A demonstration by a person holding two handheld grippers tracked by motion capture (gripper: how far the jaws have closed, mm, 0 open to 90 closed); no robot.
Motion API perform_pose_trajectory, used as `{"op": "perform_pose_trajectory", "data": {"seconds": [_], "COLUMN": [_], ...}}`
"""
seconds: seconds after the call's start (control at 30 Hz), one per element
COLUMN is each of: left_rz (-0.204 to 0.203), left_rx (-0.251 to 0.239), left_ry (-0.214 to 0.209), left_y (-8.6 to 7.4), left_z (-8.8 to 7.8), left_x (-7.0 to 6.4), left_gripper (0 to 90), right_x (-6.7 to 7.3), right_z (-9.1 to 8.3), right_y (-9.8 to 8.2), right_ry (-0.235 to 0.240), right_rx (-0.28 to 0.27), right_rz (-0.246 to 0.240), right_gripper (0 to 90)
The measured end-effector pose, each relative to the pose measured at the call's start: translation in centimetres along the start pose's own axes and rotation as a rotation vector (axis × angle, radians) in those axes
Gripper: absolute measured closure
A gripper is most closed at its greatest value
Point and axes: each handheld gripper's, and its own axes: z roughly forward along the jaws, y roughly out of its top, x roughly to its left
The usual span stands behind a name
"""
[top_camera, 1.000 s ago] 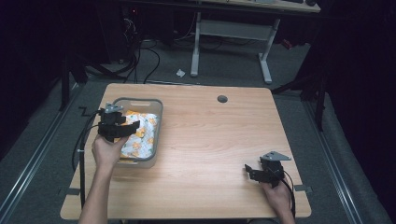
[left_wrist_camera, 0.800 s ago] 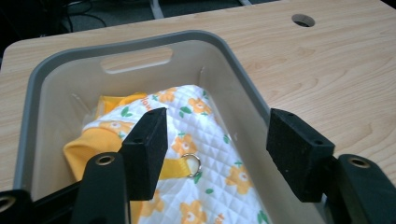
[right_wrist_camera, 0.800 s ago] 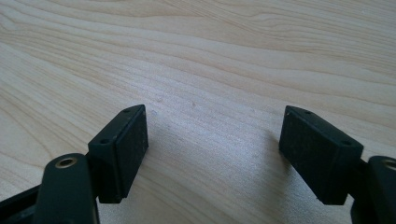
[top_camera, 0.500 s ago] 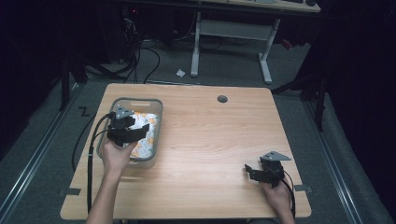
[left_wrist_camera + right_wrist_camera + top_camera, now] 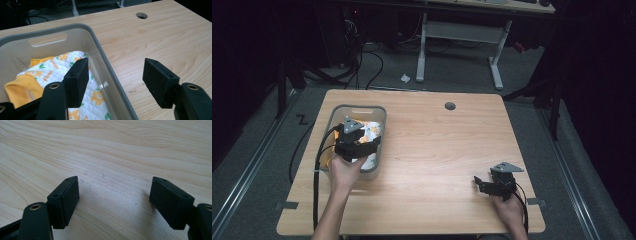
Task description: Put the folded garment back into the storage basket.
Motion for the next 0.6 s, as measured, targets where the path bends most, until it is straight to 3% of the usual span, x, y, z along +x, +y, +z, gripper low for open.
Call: {"op": "perform_pose_trajectory", "data": {"seconds": [0.3, 0.5, 0.6], "left_rz": [0.014, 0.026, 0.062], "left_rx": [-0.016, -0.002, 0.011], "left_ry": [-0.044, -0.066, -0.042], "left_y": [-0.2, -0.6, -0.9], "left_z": [0.1, 0.8, 1.2], "left_x": [-1.8, -2.9, -3.7], "left_gripper": [37.2, 36.8, 36.2], "right_x": [0.0, 0.0, 0.0], "right_z": [0.0, 0.0, 0.0], "right_y": [0.0, 0.0, 0.0], "right_ry": [0.000, 0.000, 0.000], "right_rx": [0.000, 0.000, 0.000], "right_rz": [0.000, 0.000, 0.001], "right_gripper": [24.2, 24.2, 24.2]}}
